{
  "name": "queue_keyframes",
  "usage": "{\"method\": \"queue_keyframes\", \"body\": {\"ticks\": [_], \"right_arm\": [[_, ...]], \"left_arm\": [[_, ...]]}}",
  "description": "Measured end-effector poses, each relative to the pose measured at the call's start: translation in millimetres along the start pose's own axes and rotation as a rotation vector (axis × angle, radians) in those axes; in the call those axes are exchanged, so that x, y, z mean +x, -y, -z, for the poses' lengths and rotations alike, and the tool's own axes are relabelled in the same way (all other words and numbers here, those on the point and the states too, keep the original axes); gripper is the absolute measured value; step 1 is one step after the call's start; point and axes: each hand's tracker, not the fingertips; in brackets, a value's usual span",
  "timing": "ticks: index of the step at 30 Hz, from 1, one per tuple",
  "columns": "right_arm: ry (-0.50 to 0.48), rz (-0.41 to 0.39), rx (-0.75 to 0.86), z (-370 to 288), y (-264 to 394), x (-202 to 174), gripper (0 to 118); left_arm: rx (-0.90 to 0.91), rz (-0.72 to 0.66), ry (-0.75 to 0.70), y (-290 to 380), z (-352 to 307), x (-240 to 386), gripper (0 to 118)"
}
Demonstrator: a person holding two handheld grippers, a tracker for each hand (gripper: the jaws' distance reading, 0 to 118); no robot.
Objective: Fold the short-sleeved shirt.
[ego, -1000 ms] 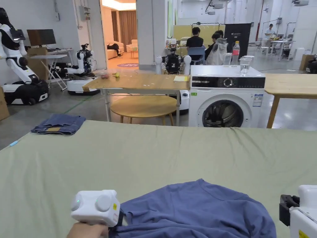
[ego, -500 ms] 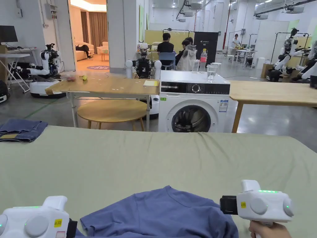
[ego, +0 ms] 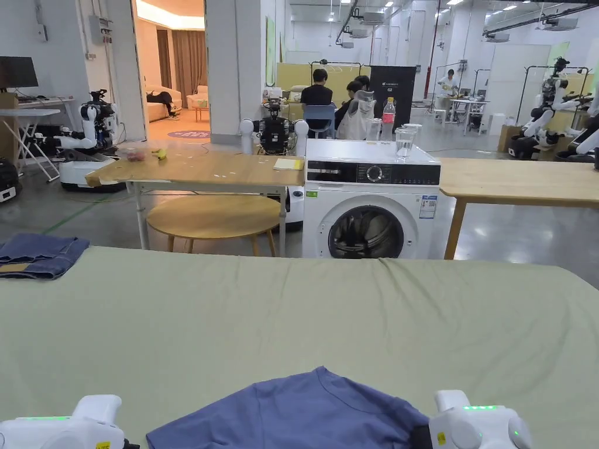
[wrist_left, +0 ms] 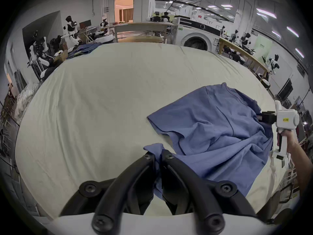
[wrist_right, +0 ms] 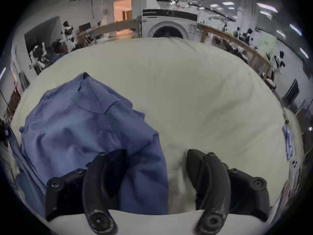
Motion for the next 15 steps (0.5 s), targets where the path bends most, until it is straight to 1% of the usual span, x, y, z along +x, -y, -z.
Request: {"method": "queue_keyframes", "body": {"ticks": [1,2,3,6,8,10,12,15], "right_arm": [[-0.007,0.03,0.001,-4.7,-1.8,3.6,55],[-0.022,0.028,0.019,-11.6,-3.0,6.5,11],[-0.059,0.033,0.033,-16.4,-5.3,8.8,2],[-0.076,0.012,0.048,-39.0,-8.0,4.8,2],[-0.091,-0.014,0.117,-60.3,-12.0,0.9,2],[-0.109,-0.019,0.17,-91.1,-19.3,-3.1,2],[-0.129,-0.036,0.216,-125.2,-30.7,-5.5,2],[-0.106,-0.063,0.296,-178.4,-53.3,-8.3,2]], "left_arm": [[0.0,0.001,-0.002,0.1,0.3,0.1,1],[0.0,0.004,-0.007,-1.1,2.5,-2.3,1],[0.0,0.007,-0.01,-1.1,3.0,-2.2,1],[0.013,0.035,-0.035,-2.0,5.1,-1.9,1],[0.022,0.07,-0.068,-4.9,2.4,-0.3,1],[0.059,0.106,-0.103,-12.3,-1.5,-7.3,1],[0.096,0.128,-0.143,-24.4,-16.3,-11.9,1],[0.166,0.143,-0.189,-51.2,-53.0,-16.5,1]]}}
